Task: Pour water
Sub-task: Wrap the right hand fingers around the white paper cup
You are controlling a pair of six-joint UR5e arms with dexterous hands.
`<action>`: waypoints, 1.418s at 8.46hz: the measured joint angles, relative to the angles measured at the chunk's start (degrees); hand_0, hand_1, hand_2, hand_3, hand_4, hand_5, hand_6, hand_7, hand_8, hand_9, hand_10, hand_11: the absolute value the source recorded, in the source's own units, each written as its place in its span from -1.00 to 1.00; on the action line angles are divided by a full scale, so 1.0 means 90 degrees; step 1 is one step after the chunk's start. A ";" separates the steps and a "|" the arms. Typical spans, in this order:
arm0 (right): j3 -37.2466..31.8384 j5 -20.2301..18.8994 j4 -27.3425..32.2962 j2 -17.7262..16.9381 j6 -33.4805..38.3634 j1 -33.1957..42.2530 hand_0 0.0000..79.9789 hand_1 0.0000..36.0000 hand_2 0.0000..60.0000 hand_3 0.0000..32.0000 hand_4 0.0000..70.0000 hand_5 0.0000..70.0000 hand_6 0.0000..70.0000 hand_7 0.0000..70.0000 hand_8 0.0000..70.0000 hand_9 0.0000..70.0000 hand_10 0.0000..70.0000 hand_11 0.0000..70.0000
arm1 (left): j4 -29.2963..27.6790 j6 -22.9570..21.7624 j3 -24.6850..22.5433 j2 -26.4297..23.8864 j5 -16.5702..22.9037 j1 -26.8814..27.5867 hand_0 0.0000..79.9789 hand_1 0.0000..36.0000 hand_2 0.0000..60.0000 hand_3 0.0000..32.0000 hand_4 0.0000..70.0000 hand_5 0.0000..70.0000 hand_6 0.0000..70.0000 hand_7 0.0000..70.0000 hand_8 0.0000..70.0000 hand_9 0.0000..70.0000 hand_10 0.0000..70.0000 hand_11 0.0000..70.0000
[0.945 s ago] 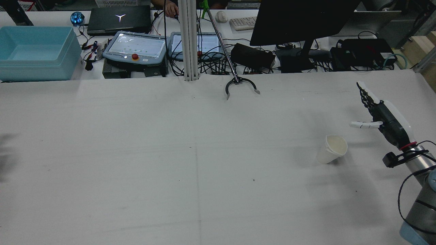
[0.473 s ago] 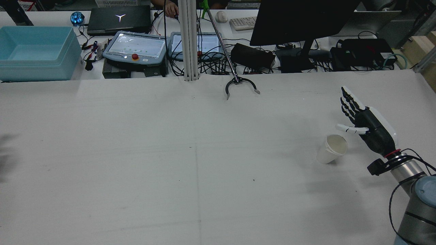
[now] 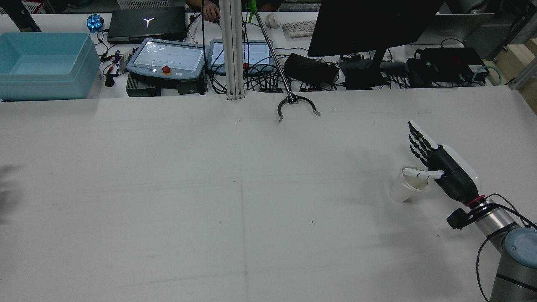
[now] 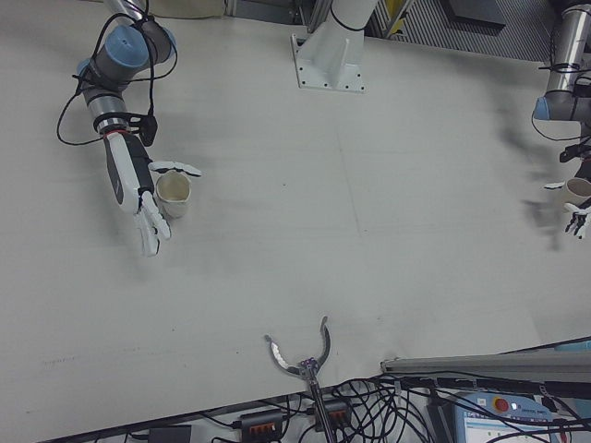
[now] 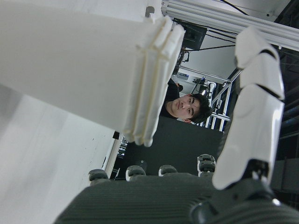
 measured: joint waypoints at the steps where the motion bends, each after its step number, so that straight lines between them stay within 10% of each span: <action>1: -0.0019 -0.0004 -0.0004 -0.0105 0.0000 -0.0027 0.30 0.36 -0.43 0.25 -1.00 -0.87 -1.00 -1.00 -0.99 -1.00 -1.00 -1.00 | 0.0022 0.0004 0.0005 -0.0014 0.0000 0.0001 1.00 1.00 -1.00 -1.00 1.00 1.00 -0.70 -0.61 -0.84 -0.93 -0.78 -0.57; 12: -0.0105 -0.0003 0.0013 -0.0263 -0.0030 -0.0346 0.24 0.18 -0.47 0.34 -1.00 -0.88 -1.00 -1.00 -0.97 -1.00 -1.00 -1.00 | 0.0063 0.0000 -0.0041 -0.0006 0.0000 0.0001 1.00 1.00 -0.99 -1.00 1.00 1.00 -0.70 -0.61 -0.85 -0.93 -0.78 -0.57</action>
